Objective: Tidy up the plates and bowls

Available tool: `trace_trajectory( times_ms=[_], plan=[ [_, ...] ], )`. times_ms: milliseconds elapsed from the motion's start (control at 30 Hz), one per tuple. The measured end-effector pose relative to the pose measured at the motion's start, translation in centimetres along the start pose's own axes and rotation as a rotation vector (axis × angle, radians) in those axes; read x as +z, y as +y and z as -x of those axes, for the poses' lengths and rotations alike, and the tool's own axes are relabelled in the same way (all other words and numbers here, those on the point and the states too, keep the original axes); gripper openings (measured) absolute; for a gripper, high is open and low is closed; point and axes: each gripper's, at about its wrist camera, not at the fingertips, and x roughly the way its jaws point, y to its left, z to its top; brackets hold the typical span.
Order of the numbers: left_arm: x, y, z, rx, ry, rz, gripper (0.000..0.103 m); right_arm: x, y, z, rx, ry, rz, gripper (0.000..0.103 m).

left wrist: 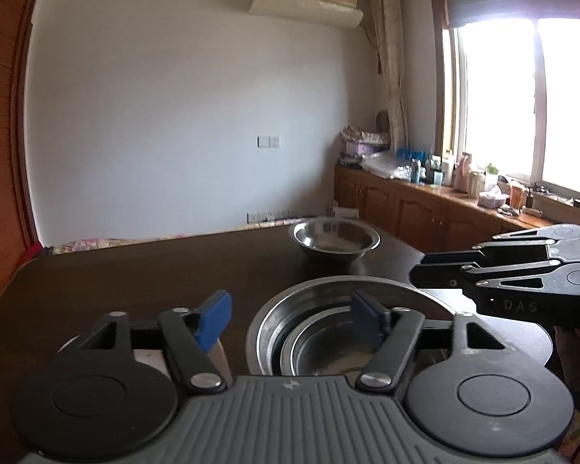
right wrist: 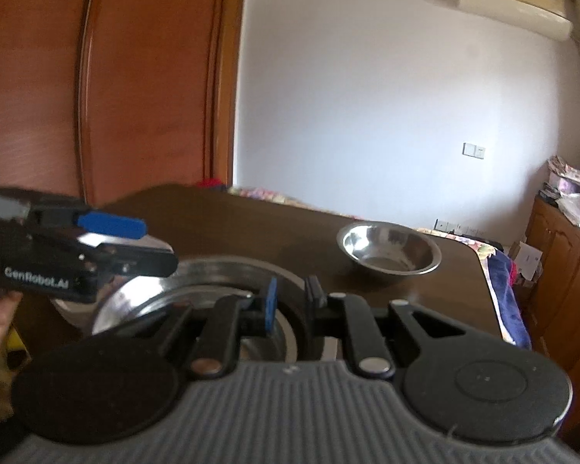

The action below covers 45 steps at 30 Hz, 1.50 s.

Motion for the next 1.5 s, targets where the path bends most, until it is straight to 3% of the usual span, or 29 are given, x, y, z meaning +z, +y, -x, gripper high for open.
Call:
trace_trajectory(
  times_ms=[333, 467, 700, 900, 1067, 1133, 1200, 1500],
  plan=[
    [-1.2, 0.6, 2.8, 0.035, -0.044, 0.049, 0.098, -1.3, -0.5, 2.6, -0.025, -0.067, -0.052, 0.017],
    [-1.2, 1.0, 3.0, 0.045, -0.044, 0.066, 0.103, -1.8, -0.2, 3.3, -0.047, -0.094, -0.044, 0.029],
    [-1.1, 1.0, 3.4, 0.073, -0.066, 0.065, 0.103, -2.4, 1.2, 4.6, -0.094, -0.124, -0.004, 0.032],
    [-1.4, 1.1, 3.5, 0.091, -0.061, 0.054, 0.103, -2.6, 1.5, 5.3, -0.116, -0.148, -0.020, 0.048],
    [-1.4, 1.2, 3.1, 0.089, -0.060, 0.047, 0.103, -2.7, 1.1, 5.3, -0.148, -0.156, -0.039, 0.074],
    [-0.8, 1.3, 2.6, 0.081, -0.060, 0.038, 0.103, -2.7, 0.7, 5.2, -0.150, -0.166, -0.050, 0.095],
    [-0.1, 1.4, 1.9, 0.077, -0.064, 0.028, 0.103, -2.5, 0.3, 5.0, -0.150, -0.177, -0.050, 0.103],
    [3.6, 1.6, -1.8, 0.033, -0.044, -0.014, 0.103, -0.5, -2.7, 2.8, -0.182, -0.134, -0.050, 0.103]
  ],
)
